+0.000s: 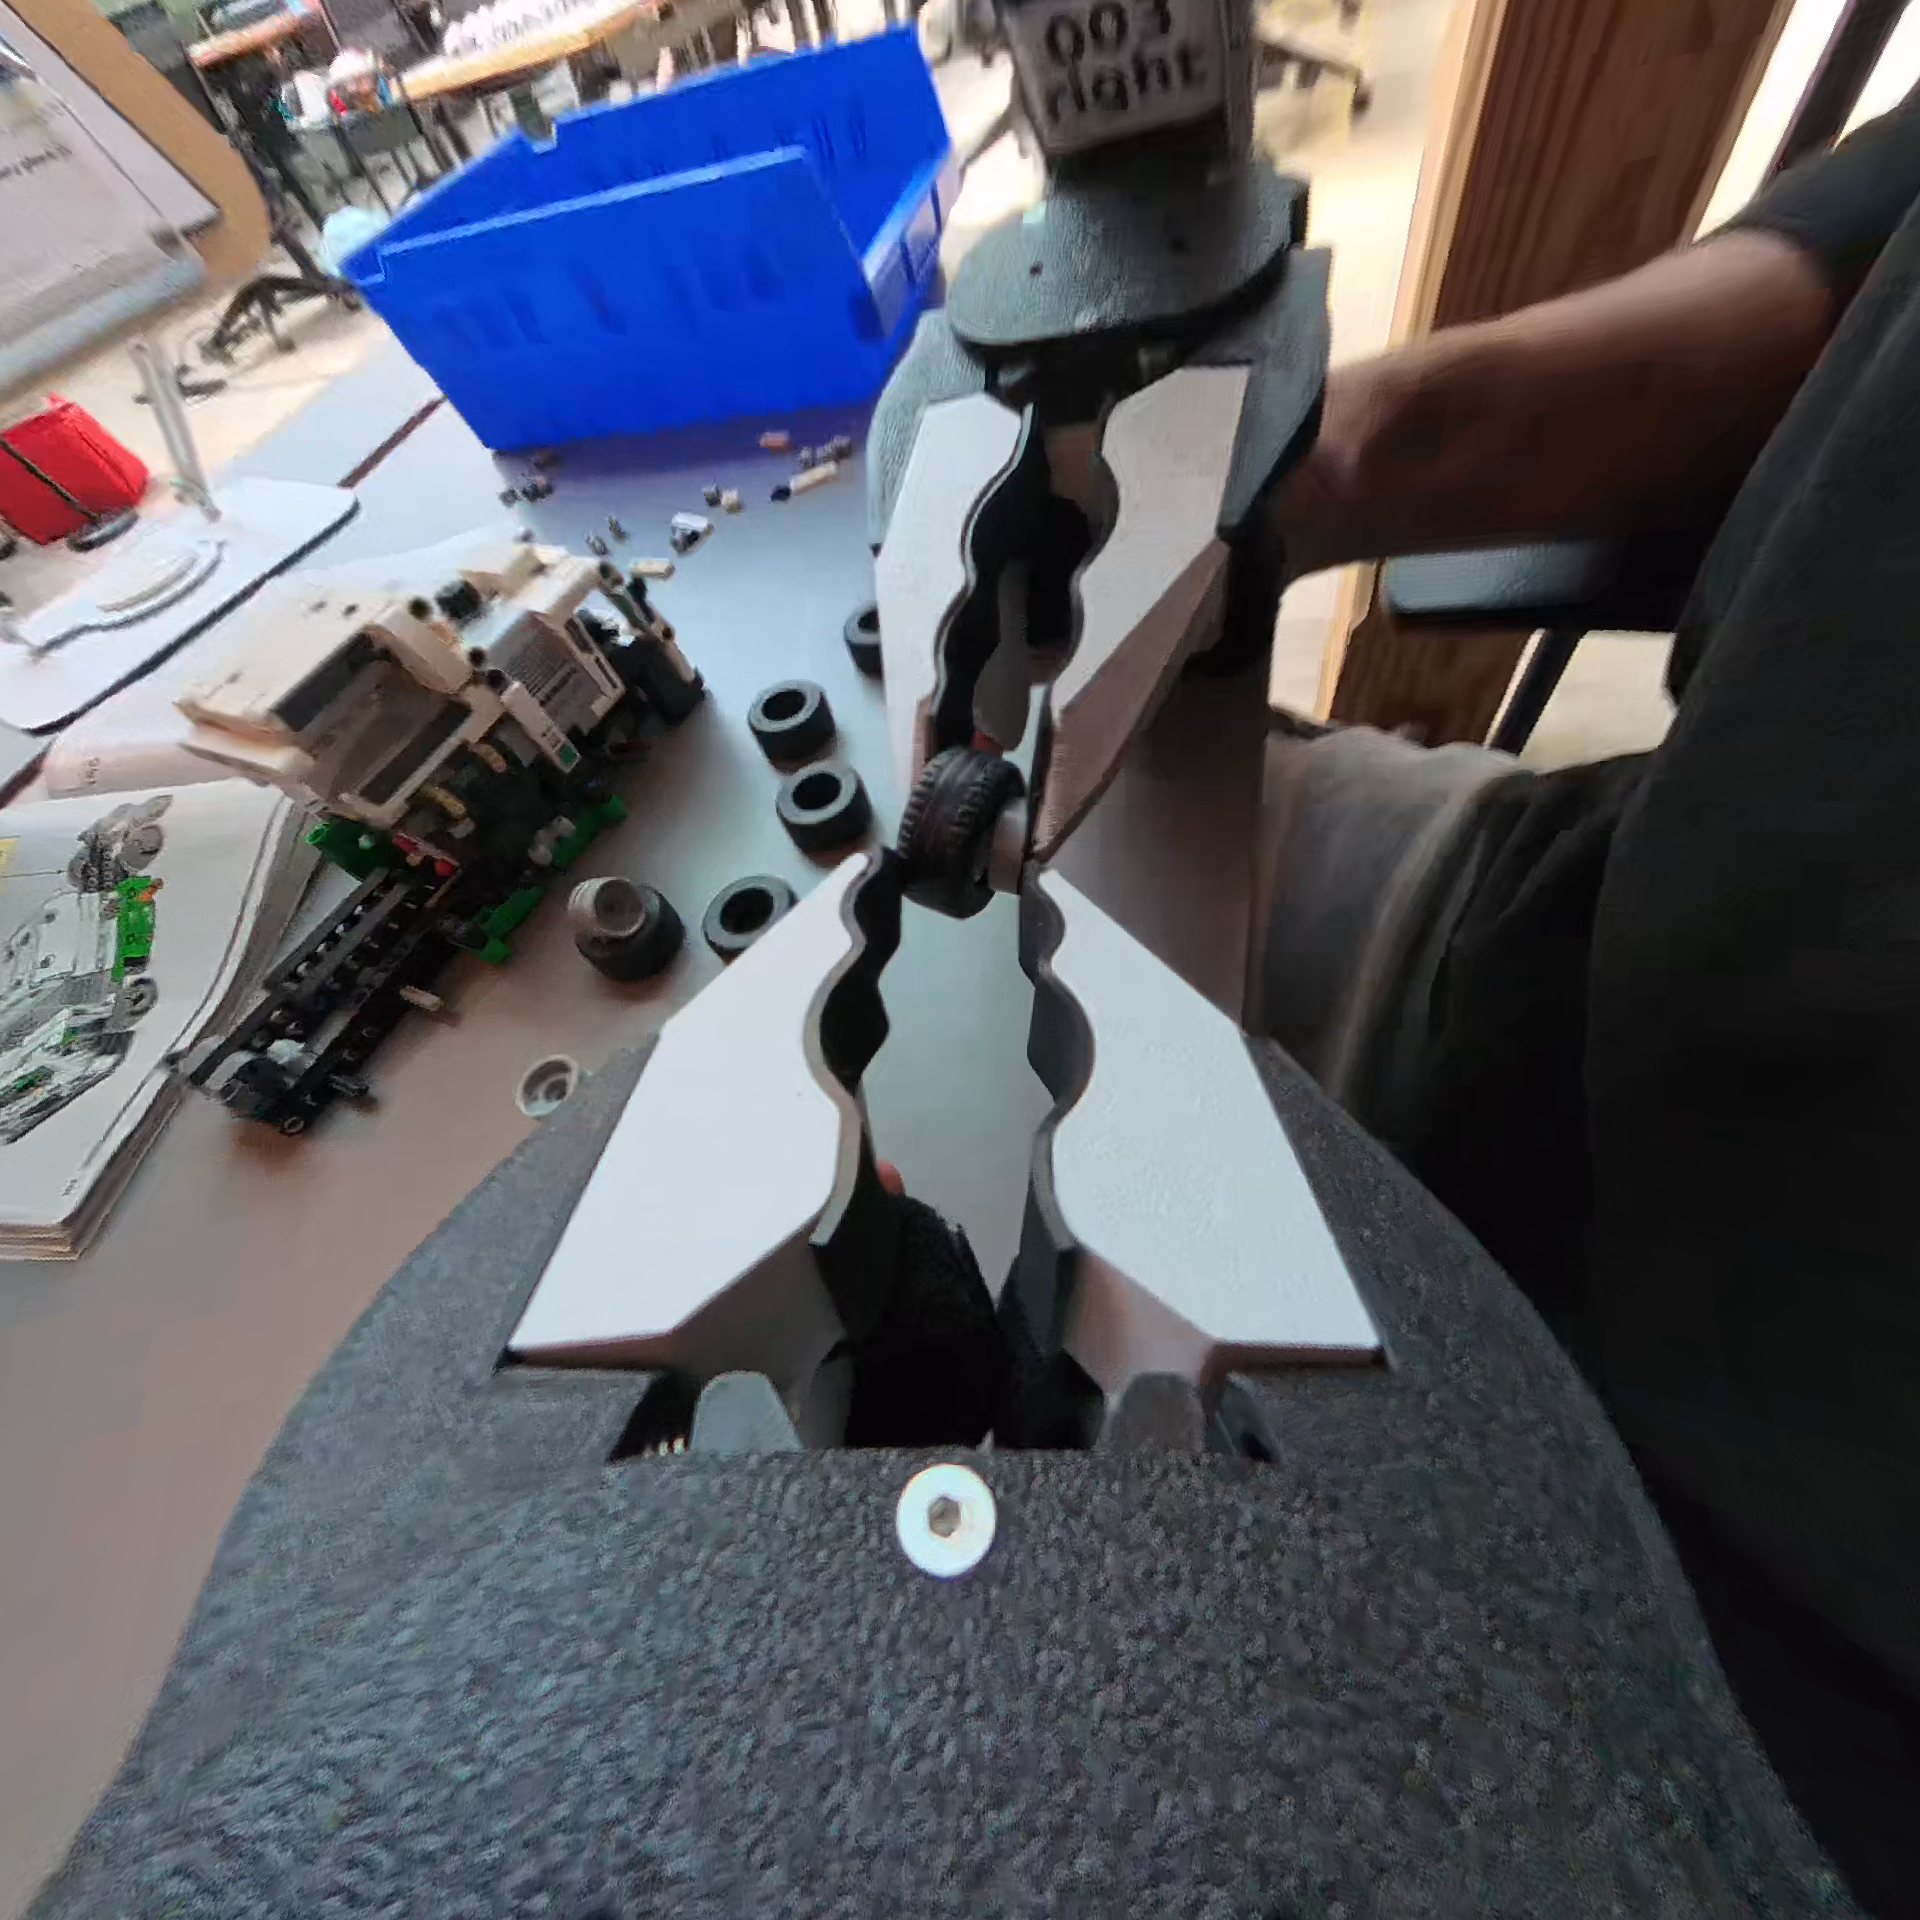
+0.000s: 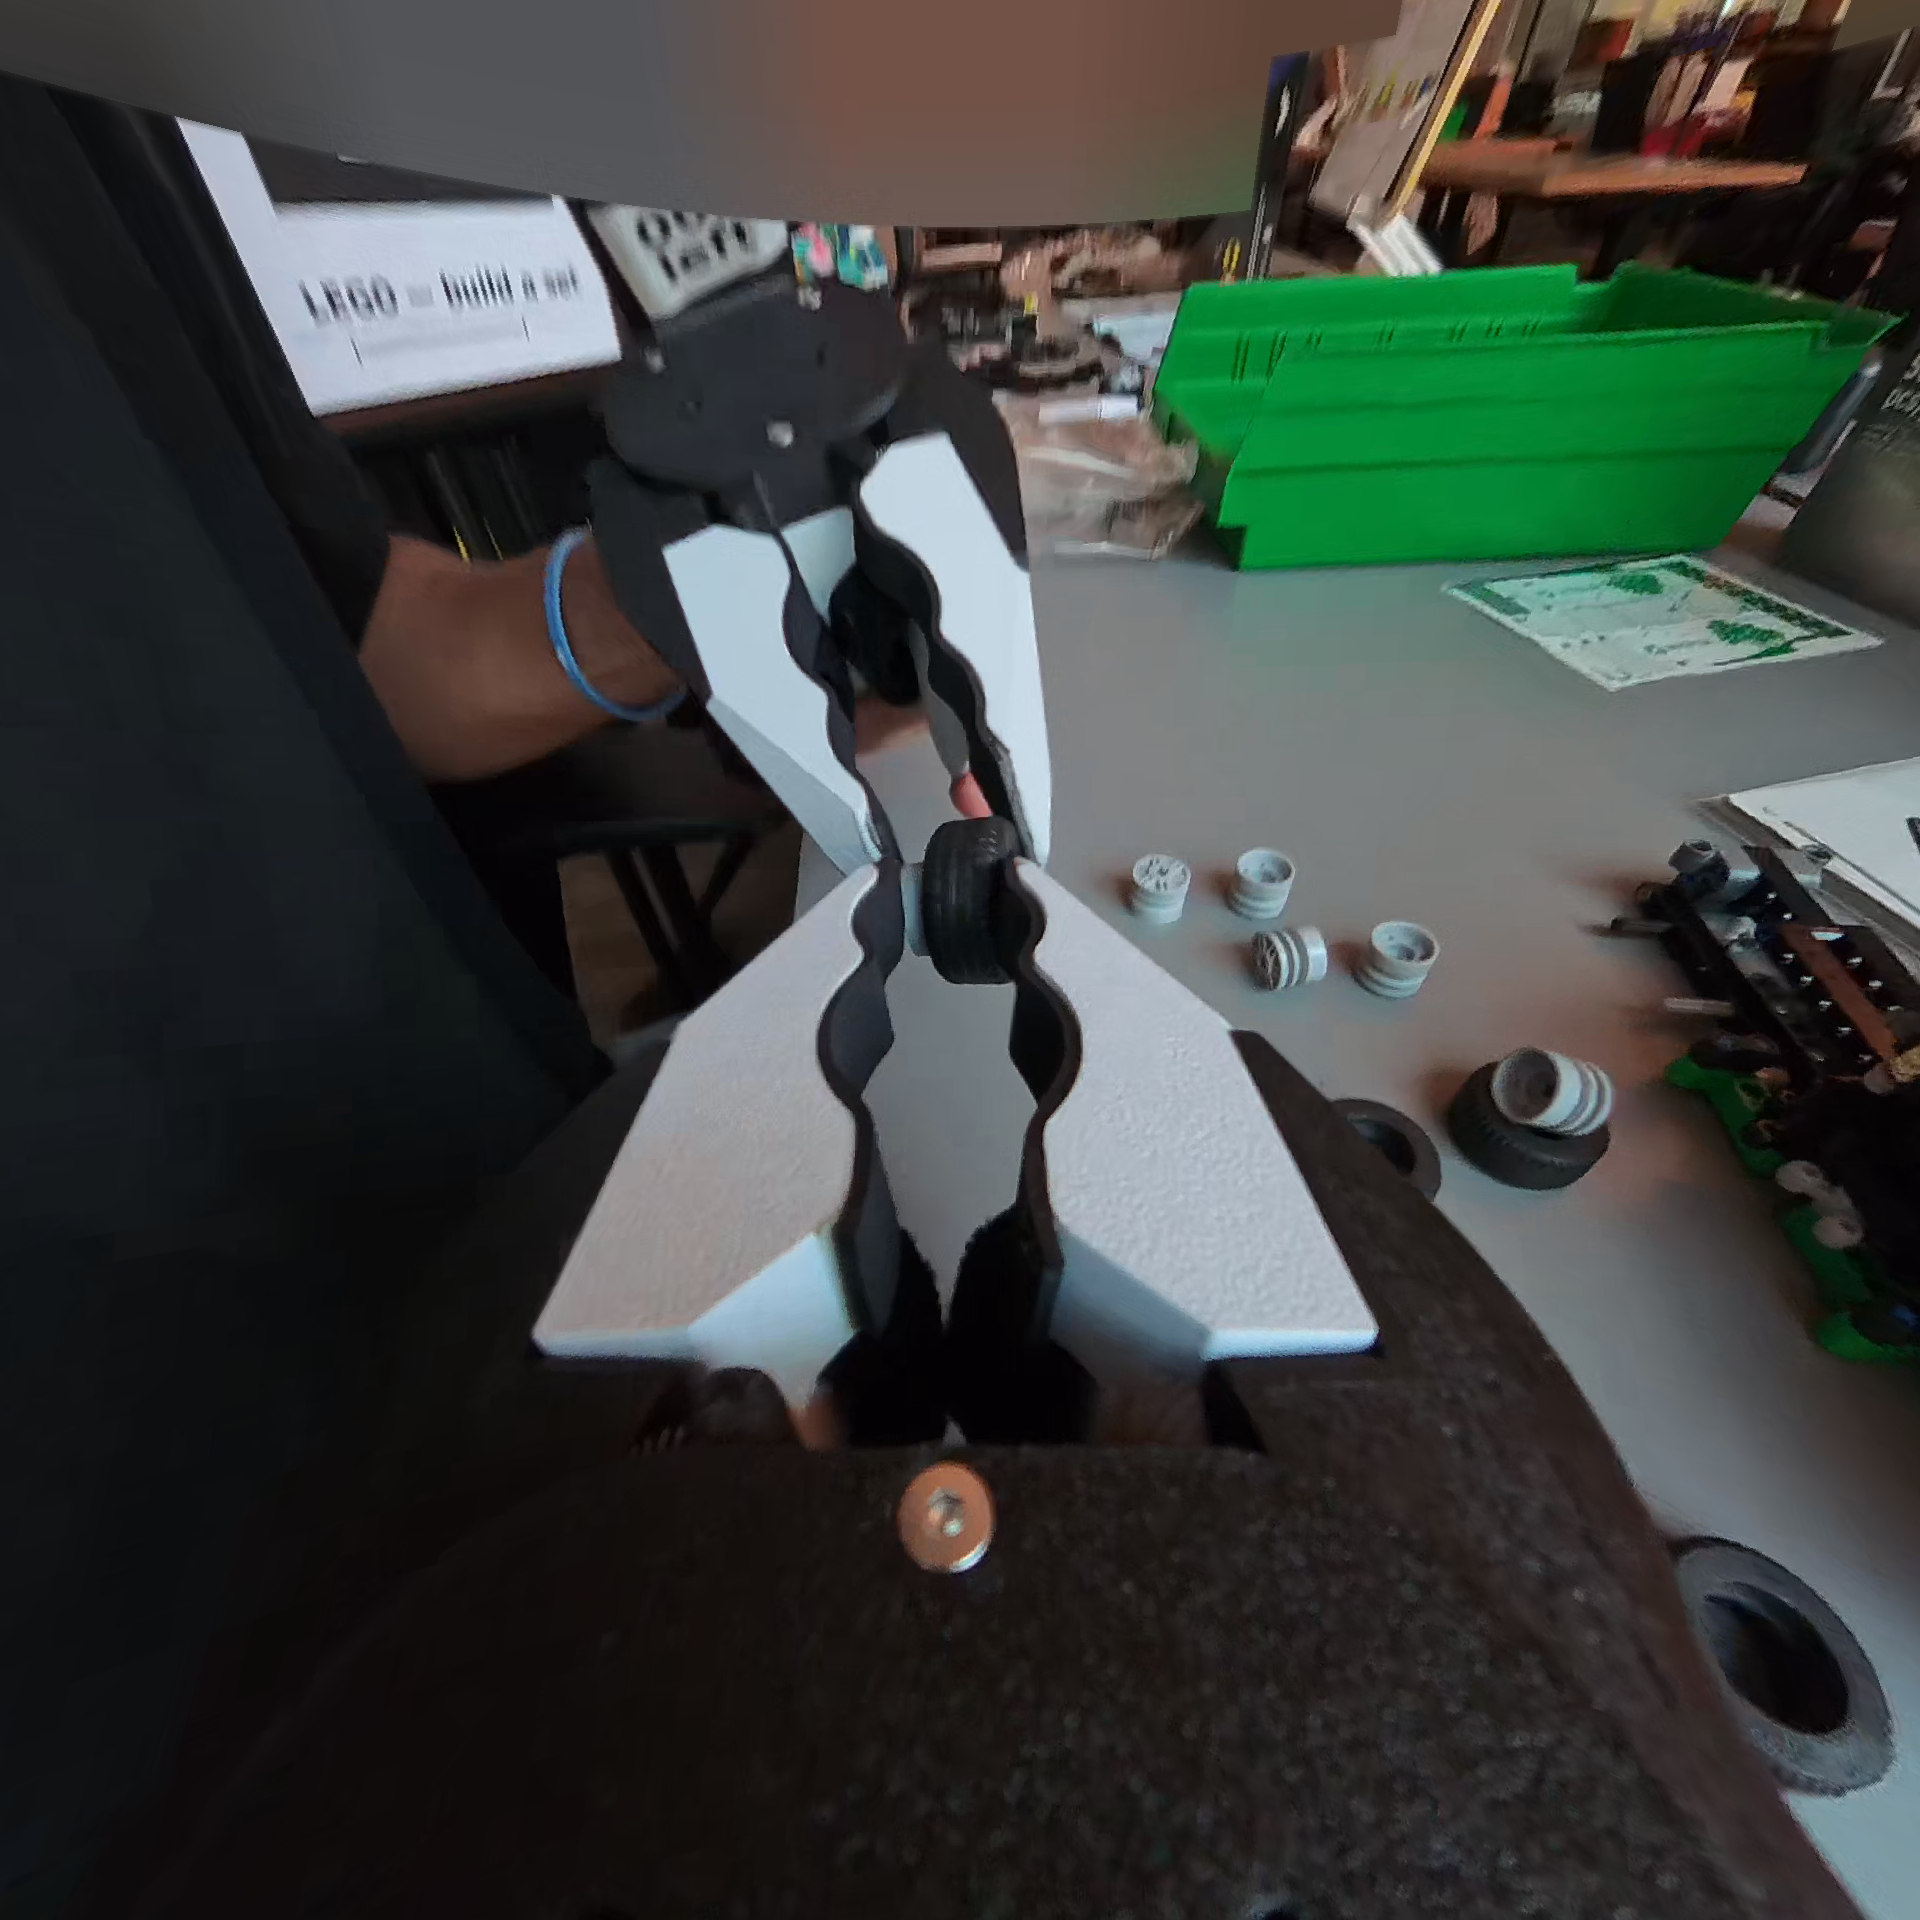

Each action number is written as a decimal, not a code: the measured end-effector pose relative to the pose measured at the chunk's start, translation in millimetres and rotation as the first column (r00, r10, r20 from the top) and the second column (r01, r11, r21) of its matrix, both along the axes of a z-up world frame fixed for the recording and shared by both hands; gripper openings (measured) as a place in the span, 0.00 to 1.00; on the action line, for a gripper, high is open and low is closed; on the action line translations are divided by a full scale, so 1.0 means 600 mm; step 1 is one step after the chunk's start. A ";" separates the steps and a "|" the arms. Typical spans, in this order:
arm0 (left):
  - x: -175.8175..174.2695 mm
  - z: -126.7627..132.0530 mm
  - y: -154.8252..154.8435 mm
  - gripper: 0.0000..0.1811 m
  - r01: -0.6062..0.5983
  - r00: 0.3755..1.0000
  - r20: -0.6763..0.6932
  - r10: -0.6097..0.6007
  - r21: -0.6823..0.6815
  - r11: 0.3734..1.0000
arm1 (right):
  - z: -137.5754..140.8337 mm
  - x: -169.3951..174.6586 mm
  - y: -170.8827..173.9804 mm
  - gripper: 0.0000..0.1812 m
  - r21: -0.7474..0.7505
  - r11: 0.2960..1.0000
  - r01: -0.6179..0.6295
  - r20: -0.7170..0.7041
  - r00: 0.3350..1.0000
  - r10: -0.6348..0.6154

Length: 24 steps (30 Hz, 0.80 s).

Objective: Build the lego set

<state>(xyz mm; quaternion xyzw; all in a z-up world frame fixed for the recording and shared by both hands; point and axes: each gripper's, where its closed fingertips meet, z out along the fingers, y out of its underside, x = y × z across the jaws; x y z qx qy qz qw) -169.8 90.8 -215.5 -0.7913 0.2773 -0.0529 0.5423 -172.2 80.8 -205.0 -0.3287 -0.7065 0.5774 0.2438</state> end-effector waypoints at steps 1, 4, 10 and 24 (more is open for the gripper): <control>0.002 0.011 0.000 0.12 0.007 0.998 0.065 -0.009 0.022 1.000 | 0.010 0.000 0.002 0.10 -0.041 0.999 -0.003 0.001 1.000 0.003; -0.001 0.024 0.006 0.13 -0.013 0.975 0.222 -0.001 0.061 0.998 | 0.028 -0.007 0.008 0.11 -0.111 0.994 0.012 -0.022 1.000 -0.015; -0.006 0.032 0.012 0.13 -0.020 0.948 0.317 -0.007 0.082 0.996 | 0.032 -0.015 0.015 0.12 -0.136 0.989 0.051 -0.039 0.998 -0.057; 0.003 -0.003 -0.001 0.12 0.023 0.998 0.057 -0.023 0.006 1.000 | -0.004 0.000 0.004 0.13 0.213 0.976 0.041 -0.079 0.997 -0.025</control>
